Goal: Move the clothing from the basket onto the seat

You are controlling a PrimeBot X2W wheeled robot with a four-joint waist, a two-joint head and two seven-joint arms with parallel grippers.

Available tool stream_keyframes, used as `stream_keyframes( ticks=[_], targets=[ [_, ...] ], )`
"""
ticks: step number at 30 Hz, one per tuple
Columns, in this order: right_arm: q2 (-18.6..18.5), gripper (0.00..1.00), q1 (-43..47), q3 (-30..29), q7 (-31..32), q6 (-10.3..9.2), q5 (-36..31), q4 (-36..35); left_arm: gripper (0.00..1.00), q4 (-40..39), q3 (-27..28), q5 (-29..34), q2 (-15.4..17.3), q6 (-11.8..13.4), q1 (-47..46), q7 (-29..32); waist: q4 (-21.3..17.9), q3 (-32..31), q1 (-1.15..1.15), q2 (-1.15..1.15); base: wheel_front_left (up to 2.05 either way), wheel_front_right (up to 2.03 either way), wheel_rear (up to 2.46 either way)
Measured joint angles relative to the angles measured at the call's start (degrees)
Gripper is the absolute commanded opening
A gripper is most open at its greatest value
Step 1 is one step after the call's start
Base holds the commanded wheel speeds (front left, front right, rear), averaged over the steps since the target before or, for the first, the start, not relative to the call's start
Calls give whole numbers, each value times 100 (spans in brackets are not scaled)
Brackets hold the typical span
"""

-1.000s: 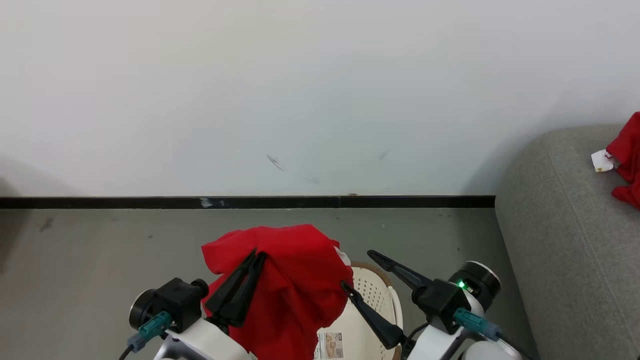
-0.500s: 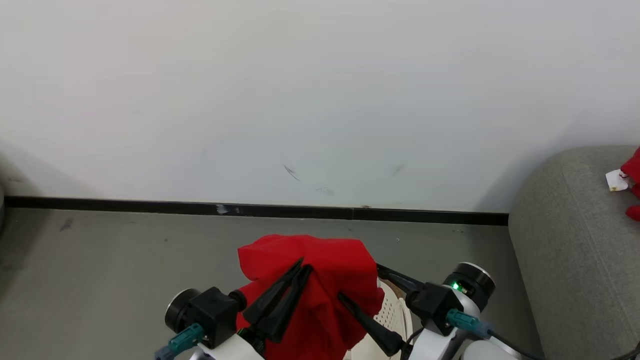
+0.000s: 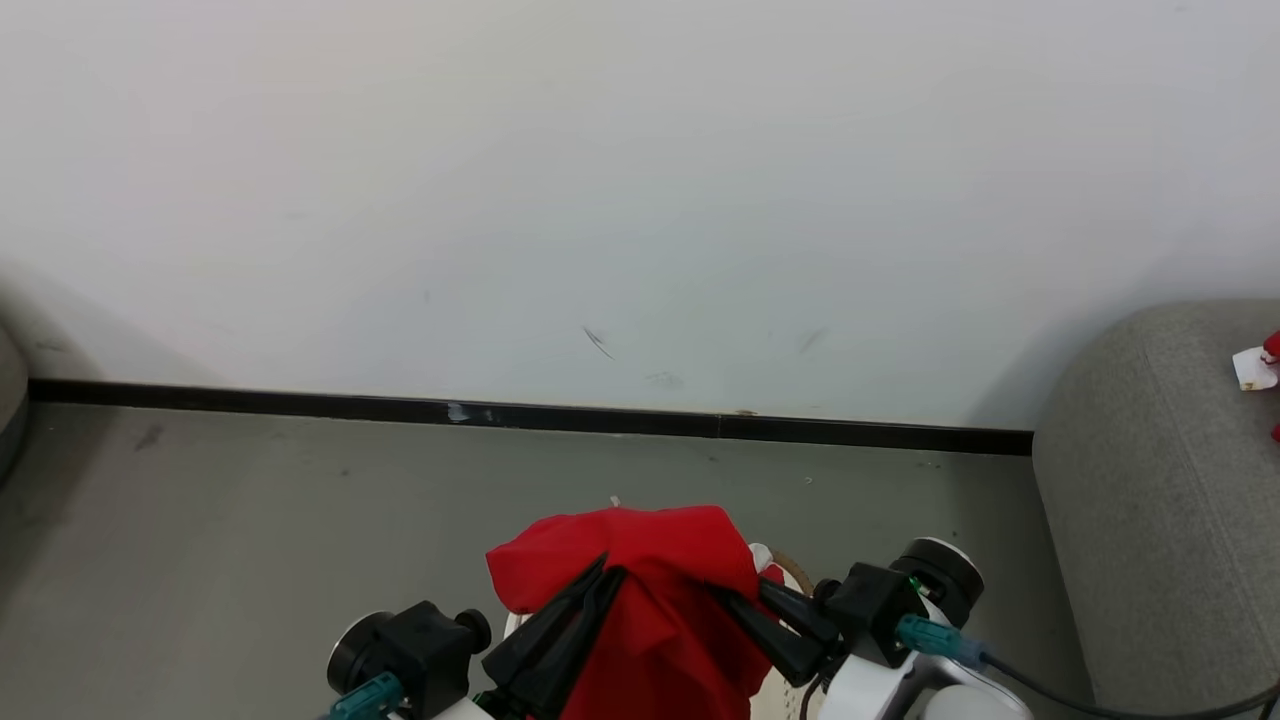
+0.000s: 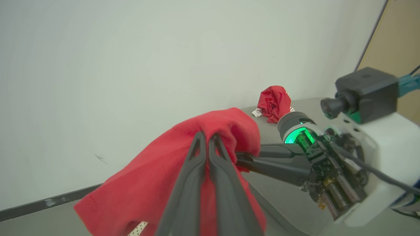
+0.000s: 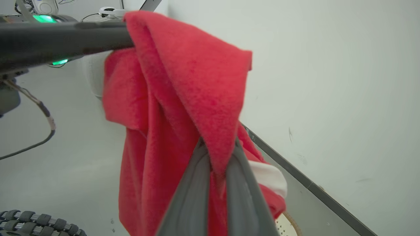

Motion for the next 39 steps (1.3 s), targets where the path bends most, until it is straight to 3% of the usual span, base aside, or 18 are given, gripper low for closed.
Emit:
stream_keyframes(
  ticks=[1, 4, 5, 7, 39],
  targets=[
    [-2, 0, 0, -4, 0, 0, 41, -1, 8, -11, 21, -19, 10, 12, 24, 0, -7, 5, 0, 0, 0, 0, 0],
    [-7, 0, 0, -107, 0, 0, 116, -26, 47, -58, 70, -22, 24, 55, 44, 1, -45, 22, 0, 0, 0, 0, 0],
    [-13, 0, 1, -131, 0, 0, 123, -31, 71, -78, 90, -22, 25, 63, 44, 1, -60, 27, 0, 0, 0, 0, 0],
    [-23, 0, 1, -188, 0, 0, 146, -33, 100, -107, 120, -21, 29, 86, 45, 1, -92, 40, 0, 0, 0, 0, 0],
    [-346, 0, 360, -1777, 1, 0, 43, -538, 100, -202, -500, 53, 83, 34, 138, -365, -1095, 368, 0, 0, 0, 0, 0]
  ],
)
